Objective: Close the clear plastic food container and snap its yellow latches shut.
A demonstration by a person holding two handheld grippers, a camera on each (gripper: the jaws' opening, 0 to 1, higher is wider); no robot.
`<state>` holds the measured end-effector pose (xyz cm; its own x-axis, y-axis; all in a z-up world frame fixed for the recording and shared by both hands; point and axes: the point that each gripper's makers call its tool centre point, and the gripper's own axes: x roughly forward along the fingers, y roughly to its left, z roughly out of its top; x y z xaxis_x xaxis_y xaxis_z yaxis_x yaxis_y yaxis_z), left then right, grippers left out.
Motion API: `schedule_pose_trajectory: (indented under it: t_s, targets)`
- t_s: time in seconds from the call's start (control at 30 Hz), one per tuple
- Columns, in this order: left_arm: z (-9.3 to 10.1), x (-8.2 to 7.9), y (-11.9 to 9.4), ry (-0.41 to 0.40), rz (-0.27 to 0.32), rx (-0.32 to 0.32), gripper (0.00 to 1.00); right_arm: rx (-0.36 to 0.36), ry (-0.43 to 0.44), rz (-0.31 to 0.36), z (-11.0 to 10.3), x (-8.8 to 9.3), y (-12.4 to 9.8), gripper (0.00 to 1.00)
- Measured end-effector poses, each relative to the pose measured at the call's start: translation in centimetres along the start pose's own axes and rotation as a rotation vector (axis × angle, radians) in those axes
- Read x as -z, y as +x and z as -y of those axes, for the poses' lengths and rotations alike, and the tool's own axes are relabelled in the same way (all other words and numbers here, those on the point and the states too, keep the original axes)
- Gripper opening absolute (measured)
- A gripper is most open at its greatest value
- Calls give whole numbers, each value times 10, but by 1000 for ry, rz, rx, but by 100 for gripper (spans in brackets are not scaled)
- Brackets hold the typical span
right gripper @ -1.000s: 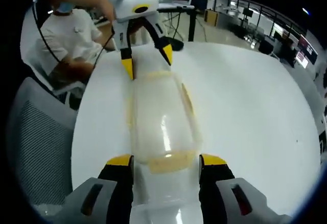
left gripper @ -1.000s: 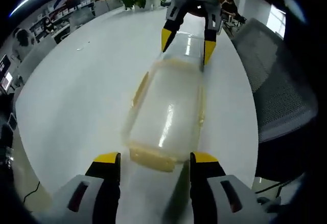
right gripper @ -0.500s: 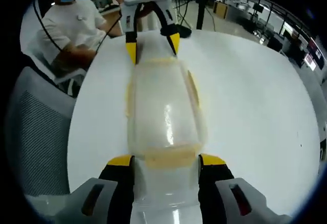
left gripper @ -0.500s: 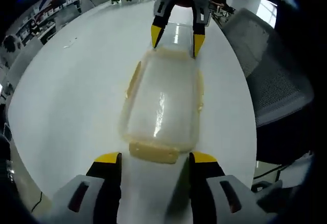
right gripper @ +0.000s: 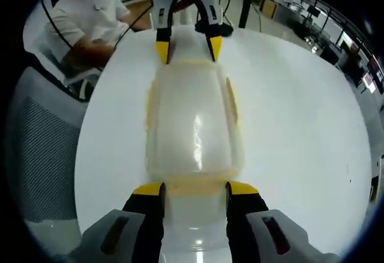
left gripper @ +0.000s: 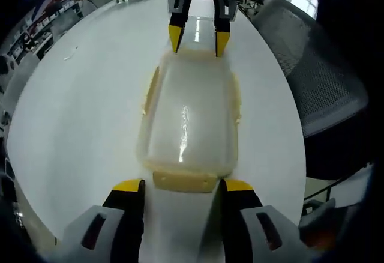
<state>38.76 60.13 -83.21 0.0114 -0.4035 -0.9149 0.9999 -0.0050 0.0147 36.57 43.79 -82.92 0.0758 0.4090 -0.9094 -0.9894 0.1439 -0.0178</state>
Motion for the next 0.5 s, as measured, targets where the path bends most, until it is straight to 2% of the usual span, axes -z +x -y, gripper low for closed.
schedule_pose_trajectory:
  t_s: [0.1,0.17,0.5]
  targets:
    - [0,-2,1,14,6,6,47,-2,1,-17,0,-1,3,39]
    - [2,-3,0,39,1,19,40,-1,-5,-38,1,1,3,39]
    - [2,-2,2,25,-1,12,38,-3,-9,-42,1,1,2,39]
